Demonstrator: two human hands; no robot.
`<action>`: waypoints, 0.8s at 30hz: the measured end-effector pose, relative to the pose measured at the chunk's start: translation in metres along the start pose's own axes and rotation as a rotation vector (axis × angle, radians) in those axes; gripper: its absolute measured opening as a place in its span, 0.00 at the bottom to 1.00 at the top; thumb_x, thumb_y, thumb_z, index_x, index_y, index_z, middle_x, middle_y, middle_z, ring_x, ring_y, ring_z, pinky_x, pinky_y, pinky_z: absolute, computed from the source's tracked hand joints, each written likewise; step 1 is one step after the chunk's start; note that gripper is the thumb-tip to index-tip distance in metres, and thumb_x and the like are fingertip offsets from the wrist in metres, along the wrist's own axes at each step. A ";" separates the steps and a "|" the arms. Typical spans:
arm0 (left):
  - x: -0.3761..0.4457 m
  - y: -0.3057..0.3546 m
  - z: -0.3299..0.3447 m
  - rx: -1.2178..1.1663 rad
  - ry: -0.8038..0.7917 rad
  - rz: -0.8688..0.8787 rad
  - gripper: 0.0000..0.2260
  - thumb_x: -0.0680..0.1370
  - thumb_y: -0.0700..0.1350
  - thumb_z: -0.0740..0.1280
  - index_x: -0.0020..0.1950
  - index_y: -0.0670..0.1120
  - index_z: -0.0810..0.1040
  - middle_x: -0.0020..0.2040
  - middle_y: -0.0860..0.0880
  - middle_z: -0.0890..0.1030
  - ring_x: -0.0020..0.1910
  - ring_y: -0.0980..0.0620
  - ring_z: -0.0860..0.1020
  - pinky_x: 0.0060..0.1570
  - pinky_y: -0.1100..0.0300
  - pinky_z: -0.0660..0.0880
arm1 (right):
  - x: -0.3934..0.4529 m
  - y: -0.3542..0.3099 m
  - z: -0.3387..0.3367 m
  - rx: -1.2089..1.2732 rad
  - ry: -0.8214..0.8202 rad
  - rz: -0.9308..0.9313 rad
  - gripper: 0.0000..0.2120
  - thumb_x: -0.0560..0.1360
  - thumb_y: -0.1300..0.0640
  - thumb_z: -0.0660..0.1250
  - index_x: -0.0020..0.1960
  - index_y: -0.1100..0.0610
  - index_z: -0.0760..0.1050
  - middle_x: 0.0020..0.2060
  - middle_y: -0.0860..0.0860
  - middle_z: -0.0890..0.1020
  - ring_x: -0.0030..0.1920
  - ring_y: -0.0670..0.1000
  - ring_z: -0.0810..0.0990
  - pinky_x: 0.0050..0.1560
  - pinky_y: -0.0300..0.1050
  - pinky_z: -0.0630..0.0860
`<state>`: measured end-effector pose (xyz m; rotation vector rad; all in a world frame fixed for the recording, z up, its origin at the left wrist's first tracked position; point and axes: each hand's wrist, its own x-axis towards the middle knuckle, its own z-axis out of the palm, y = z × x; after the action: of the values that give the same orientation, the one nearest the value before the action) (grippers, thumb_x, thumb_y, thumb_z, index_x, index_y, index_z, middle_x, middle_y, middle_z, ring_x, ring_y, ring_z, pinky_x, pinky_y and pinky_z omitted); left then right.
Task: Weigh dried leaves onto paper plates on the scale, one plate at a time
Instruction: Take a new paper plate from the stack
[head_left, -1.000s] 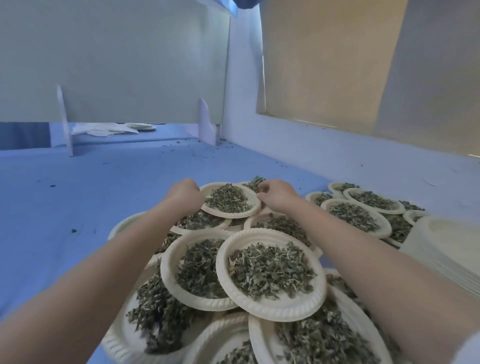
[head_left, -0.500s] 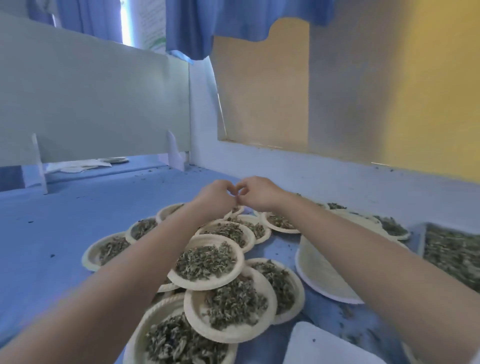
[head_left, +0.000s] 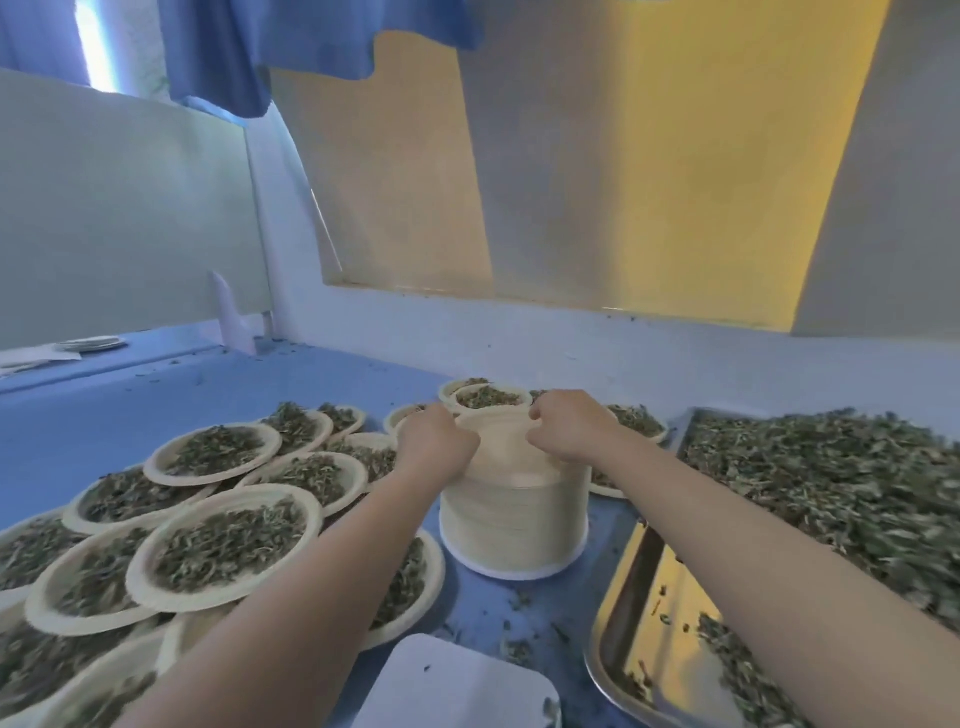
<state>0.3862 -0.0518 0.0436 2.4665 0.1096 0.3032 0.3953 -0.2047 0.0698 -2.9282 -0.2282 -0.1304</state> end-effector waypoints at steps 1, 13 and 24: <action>0.002 -0.001 0.004 -0.009 -0.010 -0.015 0.10 0.71 0.37 0.62 0.33 0.45 0.62 0.31 0.49 0.66 0.29 0.53 0.64 0.27 0.61 0.57 | 0.002 0.005 0.003 -0.023 0.001 0.026 0.16 0.75 0.61 0.60 0.61 0.63 0.75 0.59 0.58 0.78 0.59 0.58 0.74 0.56 0.50 0.75; 0.006 0.002 -0.003 0.028 -0.079 0.038 0.13 0.72 0.31 0.54 0.32 0.46 0.57 0.30 0.48 0.60 0.28 0.52 0.57 0.27 0.61 0.53 | 0.005 0.021 0.010 0.034 0.007 0.152 0.13 0.74 0.67 0.56 0.32 0.58 0.62 0.31 0.51 0.67 0.30 0.49 0.65 0.28 0.41 0.59; -0.015 0.014 -0.048 0.038 -0.004 0.055 0.12 0.73 0.31 0.54 0.34 0.44 0.57 0.33 0.48 0.61 0.30 0.52 0.59 0.27 0.61 0.55 | -0.031 0.000 -0.030 0.195 0.101 0.090 0.07 0.73 0.70 0.54 0.40 0.65 0.70 0.39 0.58 0.74 0.35 0.53 0.69 0.33 0.44 0.66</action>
<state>0.3600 -0.0363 0.0863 2.5113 0.0459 0.3220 0.3626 -0.2155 0.0955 -2.7233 -0.0878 -0.2280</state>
